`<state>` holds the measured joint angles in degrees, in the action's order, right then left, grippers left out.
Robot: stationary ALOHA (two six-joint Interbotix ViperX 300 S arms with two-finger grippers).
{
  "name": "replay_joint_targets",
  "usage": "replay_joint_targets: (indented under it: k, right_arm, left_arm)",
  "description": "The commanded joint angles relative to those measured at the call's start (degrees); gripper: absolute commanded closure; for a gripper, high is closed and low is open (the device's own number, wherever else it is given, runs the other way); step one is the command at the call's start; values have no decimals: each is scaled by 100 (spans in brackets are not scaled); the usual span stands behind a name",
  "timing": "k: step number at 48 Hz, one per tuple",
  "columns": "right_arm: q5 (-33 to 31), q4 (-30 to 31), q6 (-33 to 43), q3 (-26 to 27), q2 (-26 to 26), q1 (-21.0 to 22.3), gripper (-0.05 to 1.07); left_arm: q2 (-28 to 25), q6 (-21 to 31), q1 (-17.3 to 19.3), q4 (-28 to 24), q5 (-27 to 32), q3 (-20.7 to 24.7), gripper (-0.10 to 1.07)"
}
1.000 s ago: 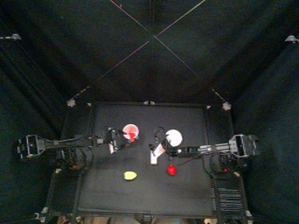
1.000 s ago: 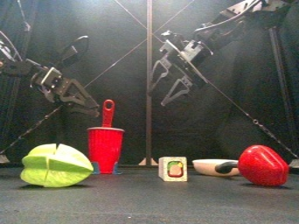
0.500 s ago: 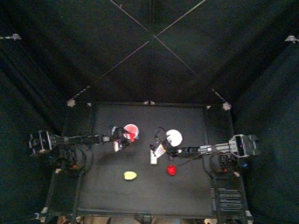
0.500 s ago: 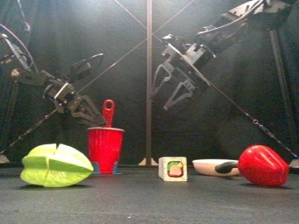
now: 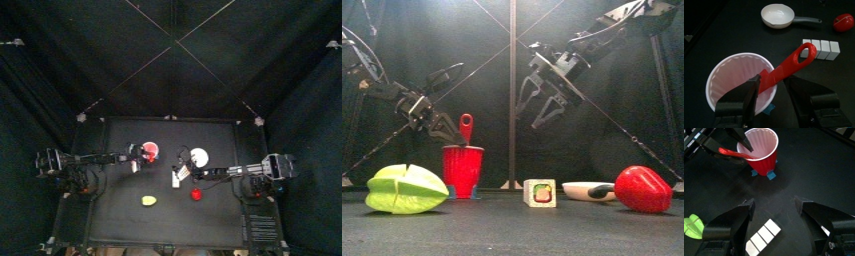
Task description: Grab knife
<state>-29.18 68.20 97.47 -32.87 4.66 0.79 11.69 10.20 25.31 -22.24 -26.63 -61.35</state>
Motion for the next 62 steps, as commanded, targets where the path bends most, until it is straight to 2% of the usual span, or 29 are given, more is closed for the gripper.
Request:
replay_joint_targets:
  k: [1,17,34,47,54,62]
  right_arm:
    - [0,18,9,62,202,26,8]
    - [-9,9,9,62,193,26,8]
    - [-9,0,9,62,176,26,8]
    - [-9,35,0,79,220,26,8]
    - [-9,79,0,62,316,26,8]
    - [-9,88,0,79,413,44,8]
  left_arm:
    - [18,0,9,9,-53,158,21]
    - [132,9,9,0,-334,202,30]
    - [141,0,26,0,-396,185,54]
    - [211,0,26,-9,-396,220,57]
    - [483,9,26,-18,-185,281,57]
    - [967,9,9,-18,448,352,57]
